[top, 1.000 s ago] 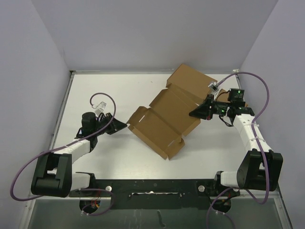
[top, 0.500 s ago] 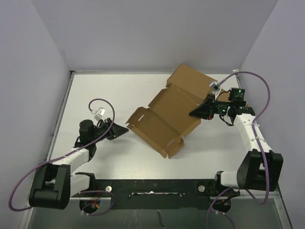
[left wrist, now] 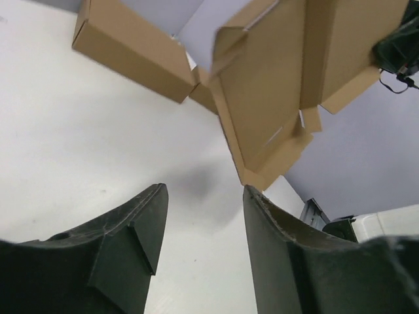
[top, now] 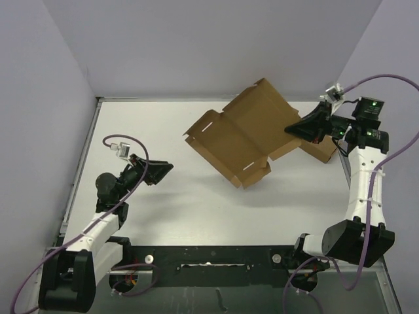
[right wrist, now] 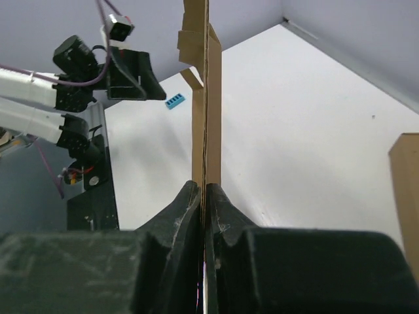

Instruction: Fold the paper box

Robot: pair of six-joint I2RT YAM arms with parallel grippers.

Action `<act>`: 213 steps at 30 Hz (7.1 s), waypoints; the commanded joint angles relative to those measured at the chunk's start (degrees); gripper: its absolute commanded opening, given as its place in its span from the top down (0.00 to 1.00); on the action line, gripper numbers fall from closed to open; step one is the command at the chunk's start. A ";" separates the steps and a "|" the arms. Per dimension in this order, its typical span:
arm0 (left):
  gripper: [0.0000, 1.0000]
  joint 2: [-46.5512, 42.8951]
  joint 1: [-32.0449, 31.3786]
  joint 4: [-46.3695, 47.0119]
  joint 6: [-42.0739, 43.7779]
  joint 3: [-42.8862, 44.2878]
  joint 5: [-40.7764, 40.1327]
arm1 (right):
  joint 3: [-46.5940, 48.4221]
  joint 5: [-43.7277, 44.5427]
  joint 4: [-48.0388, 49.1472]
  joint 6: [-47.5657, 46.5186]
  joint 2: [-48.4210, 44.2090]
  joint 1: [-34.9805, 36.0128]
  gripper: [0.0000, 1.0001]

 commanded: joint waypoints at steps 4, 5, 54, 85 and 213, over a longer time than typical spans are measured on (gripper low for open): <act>0.43 -3.93 0.47 9.70 0.54 6.73 -3.61 | 5.73 -10.03 4.46 9.74 -1.75 -2.11 1.00; 0.42 -2.71 0.49 9.87 0.50 7.79 -4.27 | 5.83 -9.80 4.48 9.81 -2.11 -2.16 1.00; 0.61 38.41 -1.98 36.10 -8.30 23.93 9.66 | 5.33 -8.22 -3.17 3.57 -3.15 0.81 1.00; 0.59 37.66 -3.00 36.05 -12.67 26.90 10.93 | 5.14 -8.14 -3.06 3.82 -3.71 1.39 1.00; 0.68 32.40 -6.74 16.61 14.85 49.20 45.03 | 12.23 4.14 -53.92 -65.83 5.77 12.83 1.00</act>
